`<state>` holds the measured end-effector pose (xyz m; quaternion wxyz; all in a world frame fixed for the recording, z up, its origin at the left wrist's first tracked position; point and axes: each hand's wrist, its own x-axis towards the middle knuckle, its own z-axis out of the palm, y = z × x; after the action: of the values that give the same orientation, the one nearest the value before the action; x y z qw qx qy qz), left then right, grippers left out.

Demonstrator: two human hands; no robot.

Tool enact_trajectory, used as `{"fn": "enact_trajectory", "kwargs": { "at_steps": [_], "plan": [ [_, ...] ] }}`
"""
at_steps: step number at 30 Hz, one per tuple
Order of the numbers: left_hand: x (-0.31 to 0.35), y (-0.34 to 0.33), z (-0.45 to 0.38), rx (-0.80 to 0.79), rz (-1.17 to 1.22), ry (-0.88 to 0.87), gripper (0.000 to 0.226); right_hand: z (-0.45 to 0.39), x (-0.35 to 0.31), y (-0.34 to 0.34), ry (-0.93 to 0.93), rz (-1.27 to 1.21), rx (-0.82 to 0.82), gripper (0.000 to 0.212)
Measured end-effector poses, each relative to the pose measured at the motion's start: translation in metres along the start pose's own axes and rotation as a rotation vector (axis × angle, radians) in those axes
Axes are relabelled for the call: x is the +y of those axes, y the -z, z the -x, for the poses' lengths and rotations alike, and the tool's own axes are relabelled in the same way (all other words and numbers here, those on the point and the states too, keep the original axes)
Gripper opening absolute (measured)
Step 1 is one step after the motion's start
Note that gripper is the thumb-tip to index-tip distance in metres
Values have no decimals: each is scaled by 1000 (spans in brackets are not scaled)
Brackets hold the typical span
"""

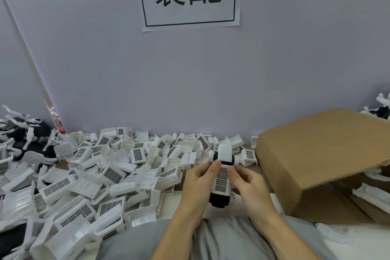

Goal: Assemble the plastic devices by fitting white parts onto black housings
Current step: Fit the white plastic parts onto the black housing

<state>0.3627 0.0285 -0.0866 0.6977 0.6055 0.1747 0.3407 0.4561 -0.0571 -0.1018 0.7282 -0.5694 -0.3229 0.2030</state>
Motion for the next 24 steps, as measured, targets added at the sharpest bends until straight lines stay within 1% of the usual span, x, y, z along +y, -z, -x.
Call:
{"fn": "enact_trajectory", "kwargs": {
  "at_steps": [3,6,9,12,15,17,19,21,23,24],
  "plan": [
    [-2,-1,-1,38,-77,-24,29,-2,5,0,-7,47,27,20],
    [-1,-2,-1,66,-132,-36,29,-3,6,-1,-15,70,57,17],
    [1,-2,0,90,-137,-54,31,-5,5,0,-18,73,62,17],
    [4,-3,1,117,-104,-37,36,-4,3,-2,-6,67,54,22],
    [6,-5,2,150,-84,-8,43,-1,0,-5,-11,39,1,40],
    [6,-5,2,170,-59,16,44,1,-2,-4,-47,6,-55,41],
    [3,-3,0,180,-4,54,39,2,-3,-4,-79,29,-101,37],
    [0,-2,-2,160,37,66,25,2,-2,-4,-80,107,-111,32],
    [-2,-1,-3,149,4,38,15,2,-1,-4,-71,160,-88,28],
    [-4,0,-4,153,-35,22,14,2,0,-4,-60,186,-69,28]
  ]
}}
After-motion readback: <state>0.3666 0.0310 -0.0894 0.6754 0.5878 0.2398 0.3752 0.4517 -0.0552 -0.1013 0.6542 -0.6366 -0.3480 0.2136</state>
